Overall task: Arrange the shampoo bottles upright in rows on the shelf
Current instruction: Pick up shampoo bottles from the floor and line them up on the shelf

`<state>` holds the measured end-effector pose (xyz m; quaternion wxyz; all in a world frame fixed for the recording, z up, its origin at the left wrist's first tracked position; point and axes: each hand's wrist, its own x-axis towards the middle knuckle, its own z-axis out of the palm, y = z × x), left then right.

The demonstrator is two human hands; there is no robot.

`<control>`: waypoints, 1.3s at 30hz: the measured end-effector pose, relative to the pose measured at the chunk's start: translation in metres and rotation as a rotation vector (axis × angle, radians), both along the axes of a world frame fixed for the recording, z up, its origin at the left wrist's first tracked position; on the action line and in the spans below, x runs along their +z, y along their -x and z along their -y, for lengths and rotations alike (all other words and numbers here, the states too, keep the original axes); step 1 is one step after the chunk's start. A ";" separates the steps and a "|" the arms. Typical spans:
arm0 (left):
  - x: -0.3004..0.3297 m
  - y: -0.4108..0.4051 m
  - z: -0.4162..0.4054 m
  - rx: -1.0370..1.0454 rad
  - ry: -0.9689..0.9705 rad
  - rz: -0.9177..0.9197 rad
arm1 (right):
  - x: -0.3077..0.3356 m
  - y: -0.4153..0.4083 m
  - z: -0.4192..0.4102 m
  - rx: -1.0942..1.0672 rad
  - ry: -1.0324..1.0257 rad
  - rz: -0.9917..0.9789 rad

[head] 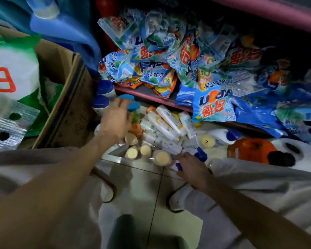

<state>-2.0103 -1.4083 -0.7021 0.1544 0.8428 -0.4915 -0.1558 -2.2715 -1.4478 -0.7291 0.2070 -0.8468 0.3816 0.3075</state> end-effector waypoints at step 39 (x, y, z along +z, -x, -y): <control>0.078 0.052 -0.022 0.189 0.165 -1.241 | 0.012 0.036 0.007 -0.552 0.181 0.162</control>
